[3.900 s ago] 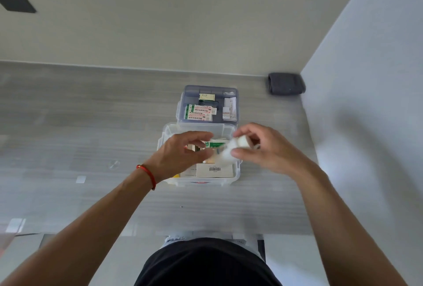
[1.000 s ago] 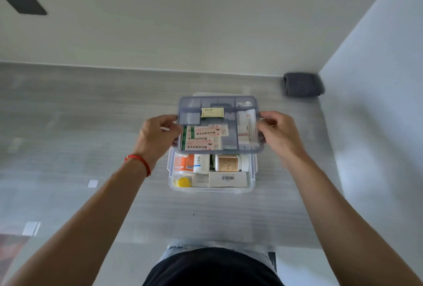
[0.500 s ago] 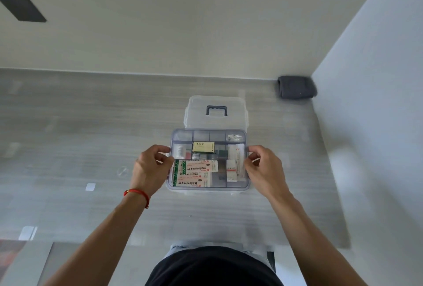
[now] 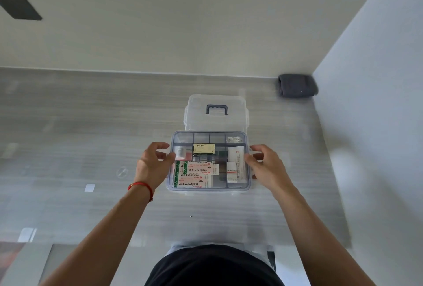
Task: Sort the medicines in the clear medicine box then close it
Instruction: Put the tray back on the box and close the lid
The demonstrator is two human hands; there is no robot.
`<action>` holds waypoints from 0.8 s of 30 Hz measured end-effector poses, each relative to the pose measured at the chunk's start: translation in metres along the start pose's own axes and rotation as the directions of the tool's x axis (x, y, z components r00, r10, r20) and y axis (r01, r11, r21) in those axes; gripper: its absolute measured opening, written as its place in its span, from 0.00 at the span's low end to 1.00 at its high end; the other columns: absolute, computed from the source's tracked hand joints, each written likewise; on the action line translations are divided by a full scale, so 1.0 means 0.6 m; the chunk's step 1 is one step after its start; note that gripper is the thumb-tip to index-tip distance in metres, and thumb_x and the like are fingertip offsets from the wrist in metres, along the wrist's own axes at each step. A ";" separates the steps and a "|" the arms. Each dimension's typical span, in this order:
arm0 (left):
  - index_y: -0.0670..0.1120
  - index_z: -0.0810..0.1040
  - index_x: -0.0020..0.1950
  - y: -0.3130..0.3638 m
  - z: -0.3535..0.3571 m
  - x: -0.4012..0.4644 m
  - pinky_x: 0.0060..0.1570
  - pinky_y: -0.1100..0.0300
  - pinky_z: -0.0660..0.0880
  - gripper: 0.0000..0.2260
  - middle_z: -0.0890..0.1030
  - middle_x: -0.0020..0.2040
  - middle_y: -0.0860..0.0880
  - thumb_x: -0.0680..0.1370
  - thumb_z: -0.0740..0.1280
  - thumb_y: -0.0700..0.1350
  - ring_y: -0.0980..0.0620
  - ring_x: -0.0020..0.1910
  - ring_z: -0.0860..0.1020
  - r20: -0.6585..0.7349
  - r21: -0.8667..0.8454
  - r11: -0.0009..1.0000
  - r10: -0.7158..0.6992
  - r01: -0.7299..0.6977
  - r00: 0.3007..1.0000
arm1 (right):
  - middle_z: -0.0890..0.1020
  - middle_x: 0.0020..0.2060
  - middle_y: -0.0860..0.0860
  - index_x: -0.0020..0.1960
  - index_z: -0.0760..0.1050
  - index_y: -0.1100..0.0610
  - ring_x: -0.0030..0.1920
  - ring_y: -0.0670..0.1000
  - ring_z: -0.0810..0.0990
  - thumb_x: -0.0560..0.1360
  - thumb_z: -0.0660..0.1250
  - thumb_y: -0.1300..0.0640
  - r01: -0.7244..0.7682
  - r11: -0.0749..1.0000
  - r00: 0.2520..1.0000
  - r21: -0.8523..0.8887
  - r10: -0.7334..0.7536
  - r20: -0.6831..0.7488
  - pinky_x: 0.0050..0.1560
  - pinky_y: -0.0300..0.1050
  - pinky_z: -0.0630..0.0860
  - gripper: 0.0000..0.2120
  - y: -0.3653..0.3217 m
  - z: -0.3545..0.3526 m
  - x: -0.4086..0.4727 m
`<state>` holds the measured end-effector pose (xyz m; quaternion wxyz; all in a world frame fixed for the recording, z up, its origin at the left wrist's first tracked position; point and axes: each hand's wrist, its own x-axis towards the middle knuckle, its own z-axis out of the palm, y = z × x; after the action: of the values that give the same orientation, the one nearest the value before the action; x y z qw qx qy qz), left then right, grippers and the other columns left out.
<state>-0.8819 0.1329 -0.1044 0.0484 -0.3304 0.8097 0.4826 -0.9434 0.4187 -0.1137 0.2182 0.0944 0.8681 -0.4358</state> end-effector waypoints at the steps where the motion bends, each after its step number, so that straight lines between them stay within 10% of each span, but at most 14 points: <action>1: 0.47 0.77 0.62 -0.002 -0.002 0.005 0.41 0.49 0.81 0.14 0.82 0.49 0.45 0.78 0.70 0.44 0.46 0.43 0.82 0.040 -0.050 0.998 -0.040 0.041 0.998 | 0.82 0.54 0.47 0.68 0.73 0.51 0.51 0.49 0.83 0.80 0.69 0.47 -0.033 0.999 0.999 0.023 0.032 0.024 0.52 0.55 0.84 0.19 0.000 -0.002 0.003; 6: 0.46 0.79 0.57 0.011 -0.019 0.040 0.38 0.53 0.80 0.10 0.83 0.52 0.42 0.77 0.71 0.45 0.45 0.43 0.81 0.152 -0.146 0.978 -0.124 0.146 0.981 | 0.85 0.51 0.47 0.66 0.75 0.52 0.47 0.47 0.85 0.80 0.70 0.48 -0.109 0.987 0.985 0.117 0.091 0.148 0.39 0.42 0.84 0.17 -0.003 -0.020 0.022; 11: 0.51 0.80 0.50 0.049 -0.015 0.105 0.52 0.46 0.81 0.07 0.82 0.52 0.44 0.77 0.68 0.53 0.46 0.51 0.81 0.139 -0.096 0.995 -0.023 0.037 0.990 | 0.83 0.52 0.48 0.66 0.77 0.54 0.50 0.49 0.85 0.81 0.65 0.46 -0.087 0.990 0.996 0.113 0.083 0.038 0.54 0.52 0.84 0.17 -0.021 -0.034 0.074; 16: 0.46 0.79 0.59 0.090 0.022 0.211 0.48 0.54 0.76 0.15 0.79 0.61 0.46 0.78 0.67 0.54 0.48 0.55 0.77 0.292 -0.129 0.970 -0.161 0.206 0.943 | 0.82 0.58 0.64 0.65 0.76 0.64 0.60 0.65 0.81 0.81 0.61 0.52 -0.141 0.983 0.990 0.116 0.139 0.028 0.61 0.65 0.79 0.19 -0.052 -0.029 0.146; 24: 0.47 0.74 0.68 0.112 0.051 0.284 0.59 0.44 0.73 0.26 0.73 0.64 0.46 0.75 0.66 0.60 0.44 0.62 0.73 0.491 -0.264 0.833 -0.318 0.486 0.811 | 0.79 0.55 0.56 0.62 0.75 0.57 0.59 0.60 0.79 0.82 0.59 0.50 -0.281 0.944 0.956 0.171 0.261 0.131 0.66 0.61 0.77 0.15 -0.081 -0.014 0.225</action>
<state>-1.0606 0.0961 -0.1382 0.2630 -0.3863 0.5801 0.6672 -1.0832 0.3927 -0.1367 0.3123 0.2096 0.7889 -0.4860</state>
